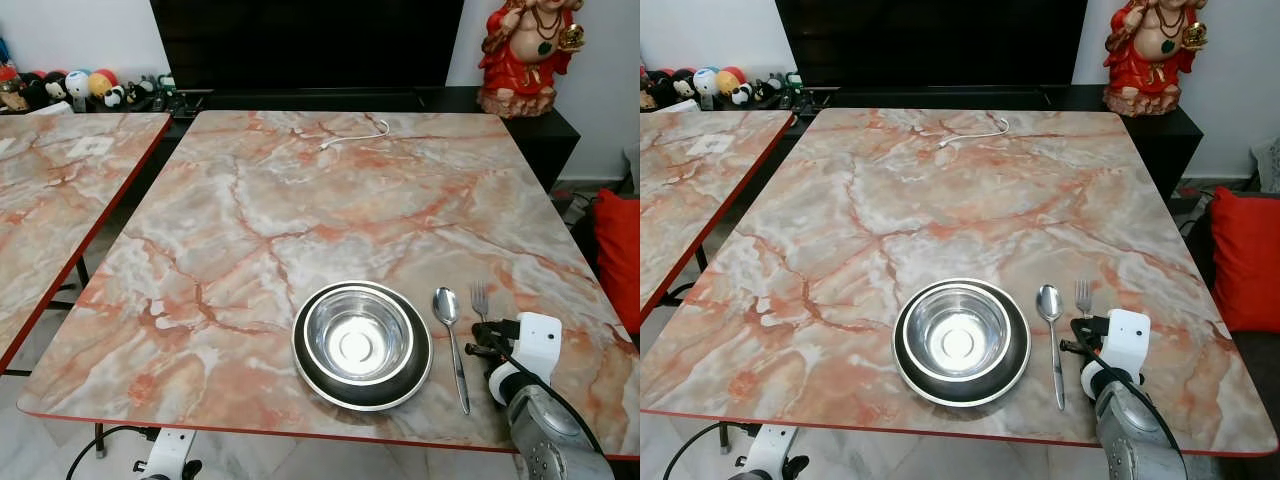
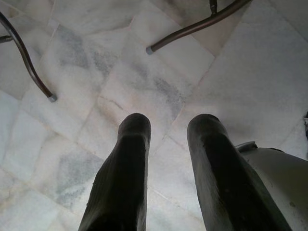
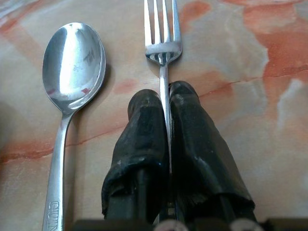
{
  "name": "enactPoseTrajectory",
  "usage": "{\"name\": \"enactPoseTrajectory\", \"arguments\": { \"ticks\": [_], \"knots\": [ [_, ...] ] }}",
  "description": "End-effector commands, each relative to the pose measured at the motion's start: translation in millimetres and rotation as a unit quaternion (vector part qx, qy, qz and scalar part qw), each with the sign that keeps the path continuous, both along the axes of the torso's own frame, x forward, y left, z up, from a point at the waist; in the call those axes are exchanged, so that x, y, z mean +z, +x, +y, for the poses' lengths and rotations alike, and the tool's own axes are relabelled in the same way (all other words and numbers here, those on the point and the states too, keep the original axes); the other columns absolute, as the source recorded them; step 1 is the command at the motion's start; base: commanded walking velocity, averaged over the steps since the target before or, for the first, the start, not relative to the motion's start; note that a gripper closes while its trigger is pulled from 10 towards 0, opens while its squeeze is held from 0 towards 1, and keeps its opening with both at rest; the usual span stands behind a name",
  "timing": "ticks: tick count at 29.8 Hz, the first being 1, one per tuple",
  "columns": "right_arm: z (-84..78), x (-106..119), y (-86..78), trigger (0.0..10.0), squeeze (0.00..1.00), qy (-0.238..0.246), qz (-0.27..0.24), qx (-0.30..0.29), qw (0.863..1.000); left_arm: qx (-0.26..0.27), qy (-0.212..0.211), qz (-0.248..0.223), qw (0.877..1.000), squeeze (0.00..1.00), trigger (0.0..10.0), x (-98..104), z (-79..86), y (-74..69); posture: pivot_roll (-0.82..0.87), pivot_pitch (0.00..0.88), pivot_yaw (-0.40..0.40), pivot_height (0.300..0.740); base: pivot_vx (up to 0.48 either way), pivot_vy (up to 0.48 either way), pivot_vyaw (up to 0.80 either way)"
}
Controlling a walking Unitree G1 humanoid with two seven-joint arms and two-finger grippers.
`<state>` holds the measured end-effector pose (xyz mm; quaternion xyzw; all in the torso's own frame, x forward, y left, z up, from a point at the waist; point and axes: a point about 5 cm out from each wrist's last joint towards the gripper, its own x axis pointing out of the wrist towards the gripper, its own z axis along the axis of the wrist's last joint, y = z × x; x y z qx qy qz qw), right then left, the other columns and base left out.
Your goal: Setting the table
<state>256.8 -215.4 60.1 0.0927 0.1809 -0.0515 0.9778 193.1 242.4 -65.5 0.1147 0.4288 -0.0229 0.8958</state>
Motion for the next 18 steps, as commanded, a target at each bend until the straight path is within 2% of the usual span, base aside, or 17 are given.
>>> {"name": "enactPoseTrajectory", "arguments": {
  "ticks": [1,18],
  "knots": [
    [-1.8,0,0.2,10.0,0.00,-0.002,-0.001,-0.004,1.000,0.004,0.000,0.007,1.000,0.00,10.0,-1,0.5,-2.1,0.01,0.032,0.013,0.740,0.000,0.000,0.00],
    [0.7,10,4.4,10.0,0.00,0.001,-0.034,0.003,0.999,0.002,-0.003,0.003,1.000,0.00,10.0,-1,-0.1,-1.8,0.01,0.033,0.013,0.740,0.000,0.000,0.00]
  ]
}}
